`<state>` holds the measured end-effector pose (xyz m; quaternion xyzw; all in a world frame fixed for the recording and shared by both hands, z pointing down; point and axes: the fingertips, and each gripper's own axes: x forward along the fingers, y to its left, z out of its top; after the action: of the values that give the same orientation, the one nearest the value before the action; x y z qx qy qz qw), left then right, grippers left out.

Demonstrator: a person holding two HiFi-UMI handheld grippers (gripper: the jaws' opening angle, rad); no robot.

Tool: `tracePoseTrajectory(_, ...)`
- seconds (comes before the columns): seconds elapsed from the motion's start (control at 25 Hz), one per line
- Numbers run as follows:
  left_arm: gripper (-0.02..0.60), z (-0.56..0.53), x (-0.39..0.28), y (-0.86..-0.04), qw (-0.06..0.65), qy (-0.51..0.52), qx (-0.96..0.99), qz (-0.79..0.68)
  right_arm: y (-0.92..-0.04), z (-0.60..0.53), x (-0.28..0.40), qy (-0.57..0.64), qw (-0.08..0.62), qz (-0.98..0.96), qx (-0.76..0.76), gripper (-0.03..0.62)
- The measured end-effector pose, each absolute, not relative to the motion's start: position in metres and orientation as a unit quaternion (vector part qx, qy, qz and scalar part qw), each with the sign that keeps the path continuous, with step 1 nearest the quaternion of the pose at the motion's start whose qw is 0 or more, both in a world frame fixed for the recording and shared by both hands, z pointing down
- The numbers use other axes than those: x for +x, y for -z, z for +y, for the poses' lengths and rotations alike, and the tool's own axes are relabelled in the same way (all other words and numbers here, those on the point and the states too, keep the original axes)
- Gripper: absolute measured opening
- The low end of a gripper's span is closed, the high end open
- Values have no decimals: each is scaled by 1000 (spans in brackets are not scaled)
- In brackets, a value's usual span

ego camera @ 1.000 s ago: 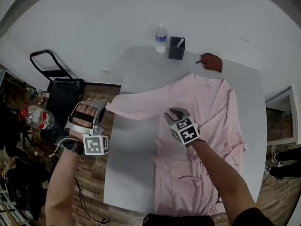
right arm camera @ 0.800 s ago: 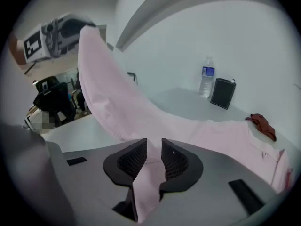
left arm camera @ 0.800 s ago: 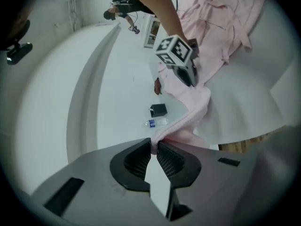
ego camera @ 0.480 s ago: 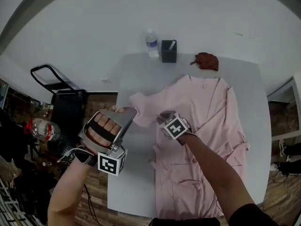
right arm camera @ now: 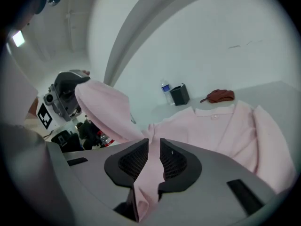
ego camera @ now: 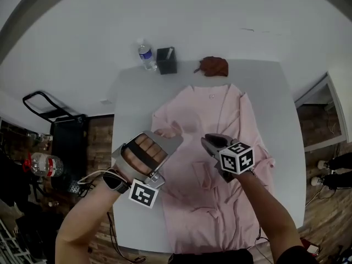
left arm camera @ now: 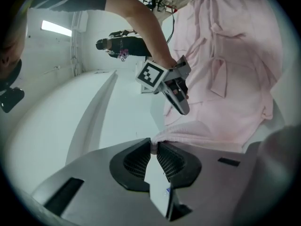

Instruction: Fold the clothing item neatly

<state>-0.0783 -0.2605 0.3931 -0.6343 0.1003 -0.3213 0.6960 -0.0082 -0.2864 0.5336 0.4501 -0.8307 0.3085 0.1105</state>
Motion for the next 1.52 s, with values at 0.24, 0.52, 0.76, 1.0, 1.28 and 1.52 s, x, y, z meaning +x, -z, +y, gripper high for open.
tracePoseTrajectory(0.24,37,-258,-35,-395,625,338,-684,167,-499,-235,53,-294,62,-820,487,77)
tracePoseTrajectory(0.52,224,-185,23,-510,596,429,-677,54,-513,-179,93,-296,95,-809,498,77)
tracePoseTrajectory(0.76,252,-129,23,-534,527,459,-715,15,-546,-174,82,-329,130,-819,452,77)
tracePoseTrajectory(1.0,251,-86,-8,-518,384,452,-799,97,-566,-196,20,-206,240,-855,412,97)
tracePoseTrajectory(1.28,216,-91,-31,-491,217,385,-863,247,-600,-236,-12,-143,335,-828,427,134)
tracePoseTrajectory(1.52,95,-92,-27,-471,120,308,-890,315,-568,-229,59,-239,216,-763,561,32)
